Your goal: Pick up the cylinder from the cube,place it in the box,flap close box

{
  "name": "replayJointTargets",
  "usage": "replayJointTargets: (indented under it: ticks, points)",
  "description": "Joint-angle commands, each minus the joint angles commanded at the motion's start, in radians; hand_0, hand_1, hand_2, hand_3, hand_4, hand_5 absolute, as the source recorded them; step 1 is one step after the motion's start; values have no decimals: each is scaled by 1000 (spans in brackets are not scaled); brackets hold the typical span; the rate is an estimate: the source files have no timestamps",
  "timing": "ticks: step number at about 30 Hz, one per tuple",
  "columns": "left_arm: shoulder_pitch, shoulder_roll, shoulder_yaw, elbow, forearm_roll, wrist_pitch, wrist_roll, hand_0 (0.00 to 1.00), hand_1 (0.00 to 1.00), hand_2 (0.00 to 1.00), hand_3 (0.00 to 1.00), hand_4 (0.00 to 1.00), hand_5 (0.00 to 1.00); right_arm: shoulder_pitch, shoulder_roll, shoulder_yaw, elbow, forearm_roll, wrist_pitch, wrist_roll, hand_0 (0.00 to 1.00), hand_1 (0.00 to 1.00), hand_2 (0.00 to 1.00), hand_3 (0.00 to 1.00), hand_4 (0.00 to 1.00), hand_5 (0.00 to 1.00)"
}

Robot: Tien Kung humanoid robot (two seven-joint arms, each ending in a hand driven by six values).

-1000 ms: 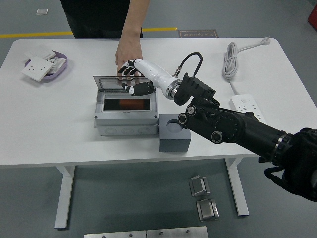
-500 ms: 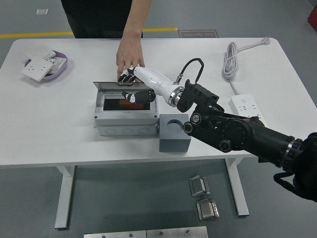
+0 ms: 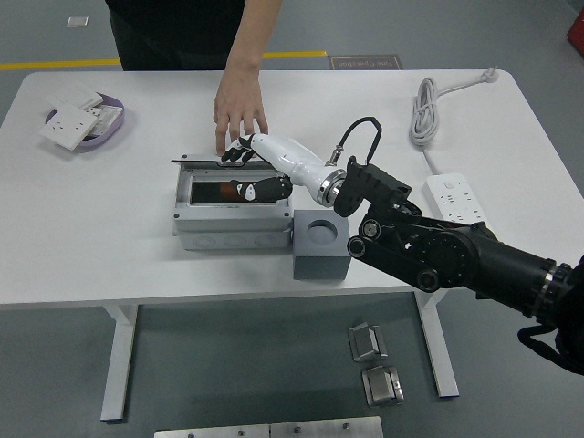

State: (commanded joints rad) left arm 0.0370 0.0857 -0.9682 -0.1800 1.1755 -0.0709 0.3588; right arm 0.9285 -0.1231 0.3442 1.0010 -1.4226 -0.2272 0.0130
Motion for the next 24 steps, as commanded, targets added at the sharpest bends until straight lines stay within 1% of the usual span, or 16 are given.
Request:
replayJointTargets:
  ticks: [6, 18, 24]
  points:
    - [1, 0, -1, 0, -2, 1, -1, 582, 627, 546, 550, 614, 302, -8, -7, 4, 0, 7, 0, 2, 801, 713, 692, 717, 613, 213]
    - [1, -1, -3, 0, -1, 2, -1, 582, 627, 546, 550, 612, 302, -16, -12, -5, 25, 8, 3, 5, 794, 712, 691, 718, 612, 214]
    - [0, -1, 0, 0, -5, 2, -3, 582, 627, 545, 550, 610, 301, -17, -16, 9, 20, 8, 6, 6, 793, 711, 691, 718, 612, 214]
